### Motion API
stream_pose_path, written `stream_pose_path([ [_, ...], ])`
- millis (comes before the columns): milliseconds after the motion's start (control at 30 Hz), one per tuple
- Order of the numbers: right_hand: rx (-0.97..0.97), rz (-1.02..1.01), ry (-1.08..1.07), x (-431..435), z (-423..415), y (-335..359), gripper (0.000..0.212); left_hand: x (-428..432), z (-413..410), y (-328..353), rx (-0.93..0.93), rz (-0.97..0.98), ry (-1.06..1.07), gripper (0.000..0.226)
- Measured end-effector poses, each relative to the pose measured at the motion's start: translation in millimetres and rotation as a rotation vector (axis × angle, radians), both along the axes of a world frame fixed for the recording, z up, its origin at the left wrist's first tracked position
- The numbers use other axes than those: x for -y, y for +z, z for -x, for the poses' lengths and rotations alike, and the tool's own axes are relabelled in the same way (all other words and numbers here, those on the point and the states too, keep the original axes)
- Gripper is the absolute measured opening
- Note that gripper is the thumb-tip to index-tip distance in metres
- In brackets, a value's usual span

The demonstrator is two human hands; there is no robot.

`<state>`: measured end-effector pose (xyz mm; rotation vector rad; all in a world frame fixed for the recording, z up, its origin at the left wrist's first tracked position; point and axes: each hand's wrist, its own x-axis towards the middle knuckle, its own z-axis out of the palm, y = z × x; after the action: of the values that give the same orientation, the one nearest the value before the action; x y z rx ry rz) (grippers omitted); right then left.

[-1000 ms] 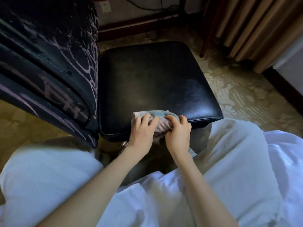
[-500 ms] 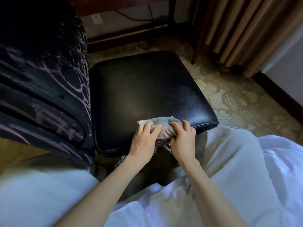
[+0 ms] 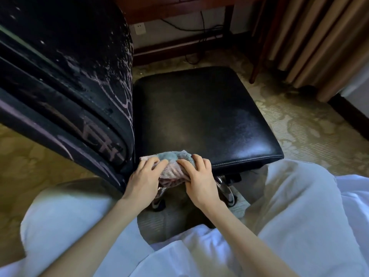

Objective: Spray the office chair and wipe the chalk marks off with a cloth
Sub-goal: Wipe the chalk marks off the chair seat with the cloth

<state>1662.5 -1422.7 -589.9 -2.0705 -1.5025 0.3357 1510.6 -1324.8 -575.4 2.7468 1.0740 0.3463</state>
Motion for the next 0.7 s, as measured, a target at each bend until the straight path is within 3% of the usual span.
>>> stream_pose_path([
  [133,-0.002,0.001,-0.01,-4,-5,3,0.05,-1,-8,-3,0.013,0.043,0.007,0.069],
  [400,0.009,0.07,-0.149,2,-51,12,0.052,10,-57,3,-0.012,0.161,-0.019,0.056],
  [700,0.018,0.055,-0.159,17,-55,28,0.051,22,-69,27,-0.121,0.113,-0.046,0.062],
])
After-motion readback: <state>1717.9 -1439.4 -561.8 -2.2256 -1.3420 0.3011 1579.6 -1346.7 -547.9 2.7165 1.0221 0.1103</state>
